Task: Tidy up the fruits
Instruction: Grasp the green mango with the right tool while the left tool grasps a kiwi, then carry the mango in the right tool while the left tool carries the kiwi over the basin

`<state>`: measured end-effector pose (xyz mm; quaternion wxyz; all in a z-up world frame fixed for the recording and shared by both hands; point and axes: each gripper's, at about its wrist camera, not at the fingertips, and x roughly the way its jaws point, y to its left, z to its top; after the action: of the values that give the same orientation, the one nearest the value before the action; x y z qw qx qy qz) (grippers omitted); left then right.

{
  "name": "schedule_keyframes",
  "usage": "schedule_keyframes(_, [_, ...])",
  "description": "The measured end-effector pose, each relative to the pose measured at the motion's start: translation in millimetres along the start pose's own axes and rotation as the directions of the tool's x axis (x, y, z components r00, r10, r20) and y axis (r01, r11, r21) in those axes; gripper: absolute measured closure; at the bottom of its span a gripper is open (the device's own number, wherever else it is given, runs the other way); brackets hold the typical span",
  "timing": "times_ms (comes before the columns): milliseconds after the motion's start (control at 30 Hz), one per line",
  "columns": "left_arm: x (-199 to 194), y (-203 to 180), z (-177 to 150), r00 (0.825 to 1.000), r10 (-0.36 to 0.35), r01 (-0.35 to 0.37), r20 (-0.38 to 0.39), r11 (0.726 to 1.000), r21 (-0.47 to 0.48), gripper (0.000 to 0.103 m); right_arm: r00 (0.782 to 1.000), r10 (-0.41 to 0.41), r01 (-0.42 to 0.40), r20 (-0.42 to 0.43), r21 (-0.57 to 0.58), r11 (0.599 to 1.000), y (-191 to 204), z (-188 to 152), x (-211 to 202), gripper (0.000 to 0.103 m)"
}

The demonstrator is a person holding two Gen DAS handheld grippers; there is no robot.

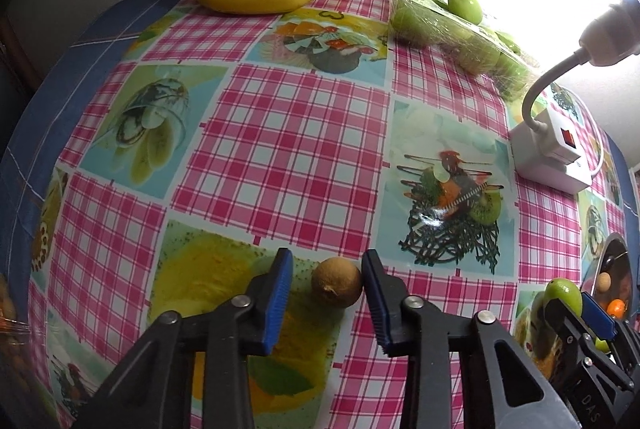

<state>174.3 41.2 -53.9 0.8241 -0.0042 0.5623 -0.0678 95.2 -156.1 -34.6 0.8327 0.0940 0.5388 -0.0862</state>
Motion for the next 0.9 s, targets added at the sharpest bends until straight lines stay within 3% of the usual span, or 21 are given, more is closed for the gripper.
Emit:
schedule_keyframes(133, [0, 0, 0, 1.0, 0.001, -0.001, 0.001, 1.0, 0.003, 0.076, 1.0, -0.015, 0.015, 0.0, -0.007, 1.0, 0, 0, 0, 0.056])
schedule_keyframes(600, [-15, -11, 1, 0.999, 0.01, -0.011, 0.03, 0.999, 0.04, 0.076, 1.0, -0.008, 0.008, -0.006, -0.009, 1.0, 0, -1, -1, 0.057])
schedule_keyframes(900, [-37, -22, 6, 0.997, 0.012, -0.016, 0.07, 0.998, 0.067, 0.076, 0.999, 0.043, -0.043, -0.006, 0.002, 0.999, 3, 2, -11, 0.057])
